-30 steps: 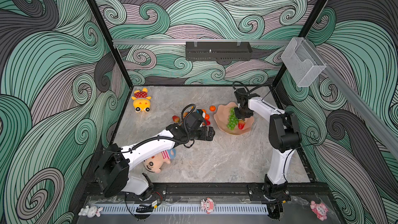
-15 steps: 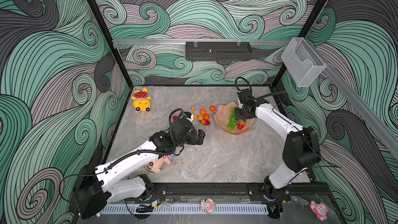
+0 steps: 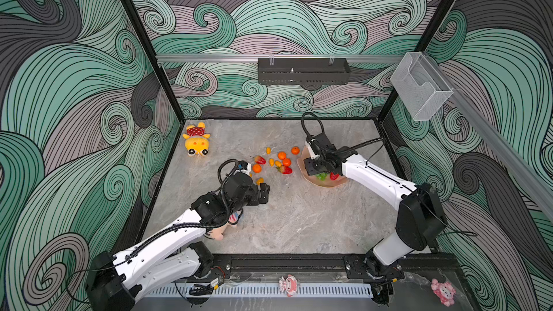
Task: Arrange fruit in a fruit bowl
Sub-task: Pick up the fruit from the center of the table.
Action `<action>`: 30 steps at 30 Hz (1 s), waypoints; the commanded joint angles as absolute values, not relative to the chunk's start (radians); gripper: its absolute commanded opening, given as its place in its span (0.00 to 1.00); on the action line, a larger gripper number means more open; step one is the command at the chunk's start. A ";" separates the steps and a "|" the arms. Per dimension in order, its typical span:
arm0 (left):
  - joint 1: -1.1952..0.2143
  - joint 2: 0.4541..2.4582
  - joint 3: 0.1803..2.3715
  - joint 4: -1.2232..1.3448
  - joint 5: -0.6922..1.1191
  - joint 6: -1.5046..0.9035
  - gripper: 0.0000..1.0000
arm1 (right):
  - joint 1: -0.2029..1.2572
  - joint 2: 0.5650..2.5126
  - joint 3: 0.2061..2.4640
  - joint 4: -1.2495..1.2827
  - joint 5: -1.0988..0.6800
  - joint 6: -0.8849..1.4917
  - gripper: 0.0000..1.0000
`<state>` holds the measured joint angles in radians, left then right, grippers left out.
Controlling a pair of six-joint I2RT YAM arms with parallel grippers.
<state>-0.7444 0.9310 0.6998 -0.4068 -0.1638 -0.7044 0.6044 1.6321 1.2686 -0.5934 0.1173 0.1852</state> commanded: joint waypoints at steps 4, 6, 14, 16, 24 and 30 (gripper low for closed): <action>-0.609 0.897 0.700 -0.428 -0.076 -0.713 0.99 | 0.707 1.772 1.426 -0.642 0.095 0.087 0.49; -0.554 0.893 0.695 -0.420 -0.033 -0.715 0.99 | 0.730 1.819 1.473 -0.670 0.101 0.062 0.48; -0.407 0.893 0.687 -0.390 0.091 -0.749 0.99 | 0.787 2.041 1.711 -0.809 0.155 -0.018 0.44; -0.369 0.885 0.675 -0.379 0.123 -0.763 0.99 | 0.795 2.101 1.782 -0.859 0.178 -0.034 0.43; -0.199 0.862 0.623 -0.334 0.293 -0.817 0.99 | 0.822 2.268 1.987 -0.954 0.276 -0.095 0.41; -0.108 0.841 0.609 -0.339 0.370 -0.830 0.99 | 0.833 2.364 2.110 -1.025 0.338 -0.117 0.39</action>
<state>-0.1417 0.8593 0.6106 -0.3576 0.2989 -0.8066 0.8257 2.3394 2.0697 -0.9535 0.2783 -0.0948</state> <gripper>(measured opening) 0.986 0.396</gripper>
